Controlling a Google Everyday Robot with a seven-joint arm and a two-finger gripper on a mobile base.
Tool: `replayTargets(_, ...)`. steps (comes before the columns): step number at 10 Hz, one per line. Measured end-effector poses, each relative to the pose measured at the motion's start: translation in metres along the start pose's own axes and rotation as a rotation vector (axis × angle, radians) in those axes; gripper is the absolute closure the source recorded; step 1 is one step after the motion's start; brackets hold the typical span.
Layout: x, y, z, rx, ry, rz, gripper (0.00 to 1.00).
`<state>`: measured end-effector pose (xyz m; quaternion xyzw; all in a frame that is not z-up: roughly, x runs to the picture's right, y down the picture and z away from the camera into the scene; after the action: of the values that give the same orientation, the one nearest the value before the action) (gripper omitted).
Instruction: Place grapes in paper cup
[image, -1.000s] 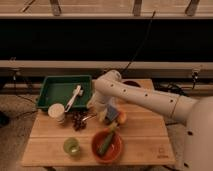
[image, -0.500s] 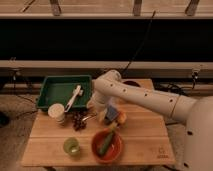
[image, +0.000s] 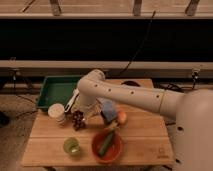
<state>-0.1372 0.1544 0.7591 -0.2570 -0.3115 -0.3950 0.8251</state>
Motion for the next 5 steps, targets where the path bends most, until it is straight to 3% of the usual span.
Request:
replayTargets(3, -0.014, -0.014, 0.015, -0.047, 0.008, -0.08, 0.35)
replayTargets(5, 0.0, -0.023, 0.025, -0.069, 0.031, -0.106, 0.35)
